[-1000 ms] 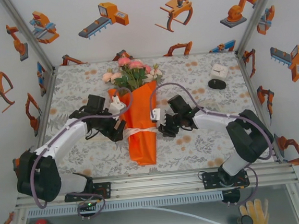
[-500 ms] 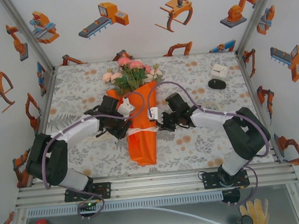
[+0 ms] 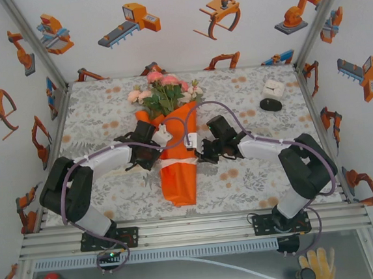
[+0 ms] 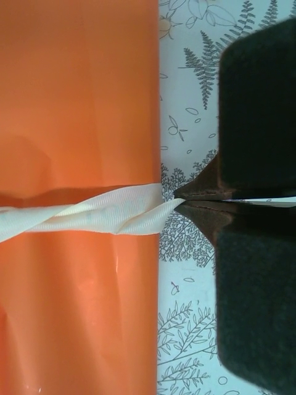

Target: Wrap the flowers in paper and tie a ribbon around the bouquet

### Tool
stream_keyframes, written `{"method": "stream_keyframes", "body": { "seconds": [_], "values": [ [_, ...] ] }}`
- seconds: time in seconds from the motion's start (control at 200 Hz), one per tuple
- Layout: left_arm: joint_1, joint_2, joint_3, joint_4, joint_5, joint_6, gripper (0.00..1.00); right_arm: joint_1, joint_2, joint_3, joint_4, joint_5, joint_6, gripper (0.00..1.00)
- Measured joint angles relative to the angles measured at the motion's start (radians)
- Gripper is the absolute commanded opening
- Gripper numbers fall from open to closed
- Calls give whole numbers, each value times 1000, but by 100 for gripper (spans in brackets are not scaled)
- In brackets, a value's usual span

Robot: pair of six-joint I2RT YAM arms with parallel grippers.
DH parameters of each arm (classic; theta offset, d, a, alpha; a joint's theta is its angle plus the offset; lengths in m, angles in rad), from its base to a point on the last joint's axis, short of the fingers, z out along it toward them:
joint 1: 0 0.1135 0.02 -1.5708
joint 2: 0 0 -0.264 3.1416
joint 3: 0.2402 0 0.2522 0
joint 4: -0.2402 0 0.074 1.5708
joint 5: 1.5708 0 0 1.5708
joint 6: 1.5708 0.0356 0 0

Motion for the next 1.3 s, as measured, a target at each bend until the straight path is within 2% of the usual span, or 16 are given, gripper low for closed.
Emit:
{"method": "stream_keyframes", "body": {
  "seconds": [0.165, 0.22, 0.25, 0.375, 0.451, 0.661, 0.806, 1.061, 1.181, 1.297],
  "values": [
    [0, -79, 0, -27, -40, -52, 0, -7, -21, -26, 41, 75, 35, 0],
    [0, -133, 0, -38, -22, -52, 24, -11, -39, -43, 51, 91, 41, 0],
    [0, -166, 0, -42, -4, -51, 32, -12, -48, -51, 55, 97, 43, 0],
    [0, -267, -13, -16, 84, 12, 39, -12, -69, -60, 72, 108, 54, 0],
    [0, -264, -16, -17, 119, 62, 43, -12, -69, -60, 82, 108, 57, 0],
    [0, -126, -12, -60, 146, 150, 44, -12, -69, -60, 82, 107, 57, 0],
    [0, -106, -12, -80, 150, 177, 55, -12, -69, -60, 82, 107, 57, 0],
    [-5, -62, 3, -85, 180, 198, 62, -18, -69, -60, 82, 97, 57, 0],
    [-12, -39, 10, -80, 182, 200, 59, -19, -69, -60, 81, 95, 57, 0],
    [-15, -10, 10, -67, 157, 200, 45, -19, -69, -60, 80, 95, 57, 0]
  ]
}}
